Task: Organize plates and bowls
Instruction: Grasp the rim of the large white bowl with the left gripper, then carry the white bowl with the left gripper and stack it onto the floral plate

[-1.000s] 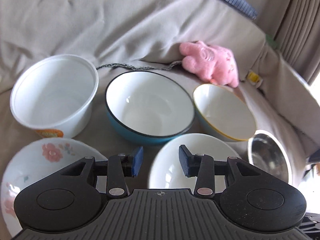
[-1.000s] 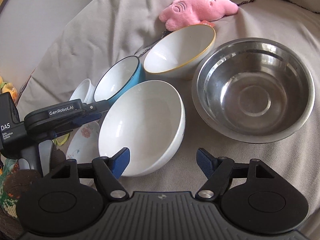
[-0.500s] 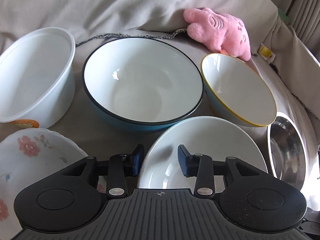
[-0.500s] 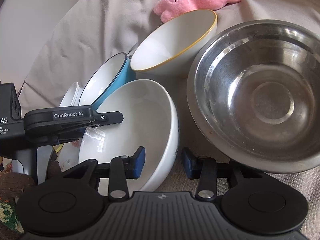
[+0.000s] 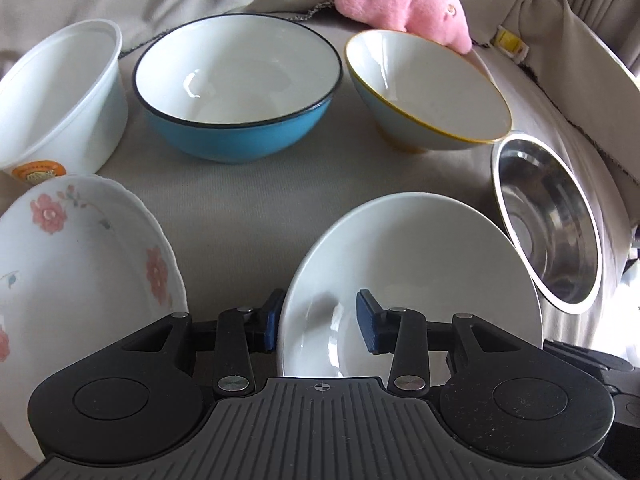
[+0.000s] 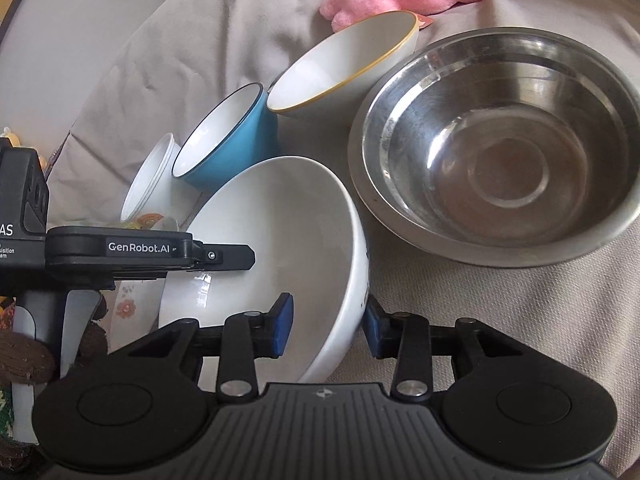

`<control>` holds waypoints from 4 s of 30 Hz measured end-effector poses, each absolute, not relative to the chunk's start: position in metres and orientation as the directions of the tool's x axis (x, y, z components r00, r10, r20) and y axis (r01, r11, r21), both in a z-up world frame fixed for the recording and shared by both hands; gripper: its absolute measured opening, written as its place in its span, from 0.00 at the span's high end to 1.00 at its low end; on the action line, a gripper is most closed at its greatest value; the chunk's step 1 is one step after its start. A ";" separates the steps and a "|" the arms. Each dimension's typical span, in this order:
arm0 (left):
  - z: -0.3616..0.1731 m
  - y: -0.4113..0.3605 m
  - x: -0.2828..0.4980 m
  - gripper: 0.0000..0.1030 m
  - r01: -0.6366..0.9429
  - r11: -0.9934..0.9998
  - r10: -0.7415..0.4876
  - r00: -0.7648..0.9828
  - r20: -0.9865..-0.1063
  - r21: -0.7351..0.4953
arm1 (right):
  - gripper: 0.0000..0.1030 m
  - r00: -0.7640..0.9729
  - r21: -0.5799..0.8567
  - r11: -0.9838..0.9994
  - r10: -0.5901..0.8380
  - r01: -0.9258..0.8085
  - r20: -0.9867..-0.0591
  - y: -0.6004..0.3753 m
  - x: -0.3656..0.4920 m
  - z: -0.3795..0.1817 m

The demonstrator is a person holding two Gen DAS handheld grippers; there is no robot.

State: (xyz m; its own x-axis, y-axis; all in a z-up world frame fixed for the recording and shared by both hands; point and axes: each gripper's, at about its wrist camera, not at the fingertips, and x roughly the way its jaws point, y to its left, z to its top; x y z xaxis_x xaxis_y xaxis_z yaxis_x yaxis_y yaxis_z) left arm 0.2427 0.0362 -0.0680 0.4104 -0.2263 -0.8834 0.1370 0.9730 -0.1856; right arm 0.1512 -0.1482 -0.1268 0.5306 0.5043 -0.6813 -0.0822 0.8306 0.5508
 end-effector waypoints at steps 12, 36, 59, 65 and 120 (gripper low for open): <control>-0.075 0.022 0.259 0.55 0.136 0.982 -0.173 0.345 -0.922 -0.133 | 0.64 0.550 0.573 0.814 0.522 -0.095 -0.651 -0.155 0.157 -0.135; -0.080 0.003 0.242 0.42 0.124 0.984 -0.160 0.309 -0.937 -0.127 | 0.60 0.547 0.576 0.810 0.536 -0.115 -0.644 -0.170 0.154 -0.138; -0.061 0.045 0.201 0.56 0.124 0.954 -0.299 0.490 -0.819 -0.275 | 0.47 0.602 0.465 0.868 0.466 -0.172 -0.648 -0.133 0.136 -0.102; -0.030 0.080 0.187 0.56 0.101 0.942 -0.314 0.599 -0.736 -0.320 | 0.47 0.575 0.442 0.873 0.474 -0.206 -0.667 -0.102 0.137 -0.078; -0.047 0.323 0.144 0.79 -0.284 0.793 -0.182 0.734 -0.654 -0.539 | 0.36 0.431 0.299 0.854 0.482 -0.426 -0.763 0.090 0.224 -0.054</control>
State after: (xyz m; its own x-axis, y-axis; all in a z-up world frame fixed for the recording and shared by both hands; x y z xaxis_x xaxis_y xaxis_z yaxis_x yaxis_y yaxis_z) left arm 0.1443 0.3230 -0.0468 0.7339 -0.1822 -0.6544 -0.2841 0.7927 -0.5393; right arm 0.2238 0.0897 -0.0544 0.4309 0.4821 -0.7628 -0.4256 0.8540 0.2992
